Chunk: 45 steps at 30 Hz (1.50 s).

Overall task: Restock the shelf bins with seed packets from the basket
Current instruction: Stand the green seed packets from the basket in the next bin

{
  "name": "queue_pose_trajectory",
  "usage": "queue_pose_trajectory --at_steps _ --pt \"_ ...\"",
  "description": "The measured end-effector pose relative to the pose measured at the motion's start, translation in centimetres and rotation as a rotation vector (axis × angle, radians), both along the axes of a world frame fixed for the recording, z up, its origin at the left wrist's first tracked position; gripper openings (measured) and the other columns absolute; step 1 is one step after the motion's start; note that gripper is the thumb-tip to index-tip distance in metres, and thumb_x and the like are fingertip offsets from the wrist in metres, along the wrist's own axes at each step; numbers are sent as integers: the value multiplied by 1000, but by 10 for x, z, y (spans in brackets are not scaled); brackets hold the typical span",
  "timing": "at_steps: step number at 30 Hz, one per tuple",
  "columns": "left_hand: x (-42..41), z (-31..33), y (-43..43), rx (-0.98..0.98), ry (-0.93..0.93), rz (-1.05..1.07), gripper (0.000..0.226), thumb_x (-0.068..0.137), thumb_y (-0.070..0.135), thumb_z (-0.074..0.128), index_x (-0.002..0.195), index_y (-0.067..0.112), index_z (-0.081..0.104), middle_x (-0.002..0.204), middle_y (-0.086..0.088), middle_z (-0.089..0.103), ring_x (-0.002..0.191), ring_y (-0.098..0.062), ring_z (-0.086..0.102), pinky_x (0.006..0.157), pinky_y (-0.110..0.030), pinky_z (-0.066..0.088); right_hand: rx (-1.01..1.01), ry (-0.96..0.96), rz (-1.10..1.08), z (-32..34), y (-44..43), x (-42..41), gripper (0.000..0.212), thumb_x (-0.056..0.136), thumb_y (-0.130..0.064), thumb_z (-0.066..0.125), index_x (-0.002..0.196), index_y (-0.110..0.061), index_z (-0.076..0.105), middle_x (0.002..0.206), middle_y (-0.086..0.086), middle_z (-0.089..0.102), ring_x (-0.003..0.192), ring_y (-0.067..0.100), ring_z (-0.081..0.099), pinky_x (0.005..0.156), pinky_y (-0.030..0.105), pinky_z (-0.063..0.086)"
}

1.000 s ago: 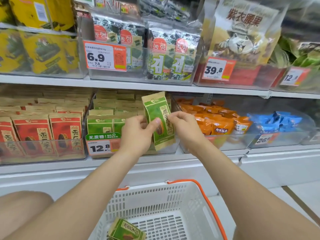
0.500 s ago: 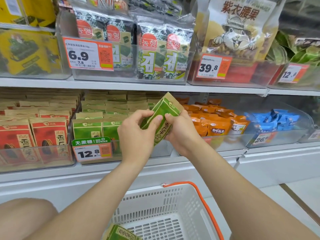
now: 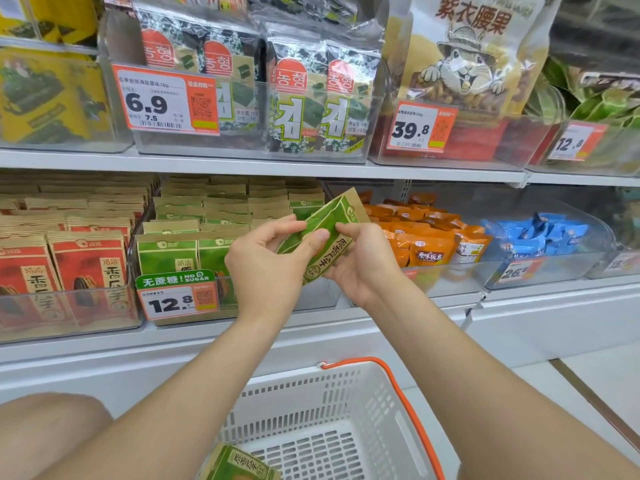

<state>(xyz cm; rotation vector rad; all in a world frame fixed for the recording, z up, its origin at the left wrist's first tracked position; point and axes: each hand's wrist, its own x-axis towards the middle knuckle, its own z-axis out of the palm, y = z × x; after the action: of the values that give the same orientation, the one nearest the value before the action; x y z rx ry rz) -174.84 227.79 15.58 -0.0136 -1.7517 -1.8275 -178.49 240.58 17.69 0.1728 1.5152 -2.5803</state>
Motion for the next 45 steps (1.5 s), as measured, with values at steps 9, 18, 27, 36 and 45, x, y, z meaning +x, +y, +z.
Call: queue_pose_trajectory --at_steps 9,18,27,36,45 --pt "-8 3 -10 -135 -76 -45 9 87 30 86 85 21 85 80 11 79 79 -10 76 77 -42 64 61 20 46 -1 -1 3 47 101 -15 49 146 -2 44 127 30 68 117 47 68 84 62 60" --pt "-9 24 -20 -34 -99 -221 34 77 15 94 104 12 74 91 -2 81 81 -14 79 62 -29 61 488 448 23 25 43 8 42 91 8 74 127 -3 56 108 22 77 100 37 76 85 54 63" --pt "-18 1 -25 -1288 -68 203 62 94 35 75 148 18 49 162 -4 44 153 -27 32 128 -52 14 1109 759 -196 16 48 -18 37 86 -7 80 105 -28 57 94 -10 71 91 17 69 85 45 57" --pt "-24 0 -39 -1442 -159 213 71 91 43 76 150 23 42 149 3 55 142 -24 46 121 -55 24 2054 561 -141 -8 -1 -63 32 86 -19 75 114 -33 71 111 6 72 126 38 43 110 56 22" --pt "-27 0 -42 -1418 -124 199 71 90 44 78 150 28 43 148 7 55 142 -20 45 118 -54 25 2239 658 -409 -23 -27 -96 66 72 -18 84 131 -14 54 113 13 68 107 37 61 91 50 44"
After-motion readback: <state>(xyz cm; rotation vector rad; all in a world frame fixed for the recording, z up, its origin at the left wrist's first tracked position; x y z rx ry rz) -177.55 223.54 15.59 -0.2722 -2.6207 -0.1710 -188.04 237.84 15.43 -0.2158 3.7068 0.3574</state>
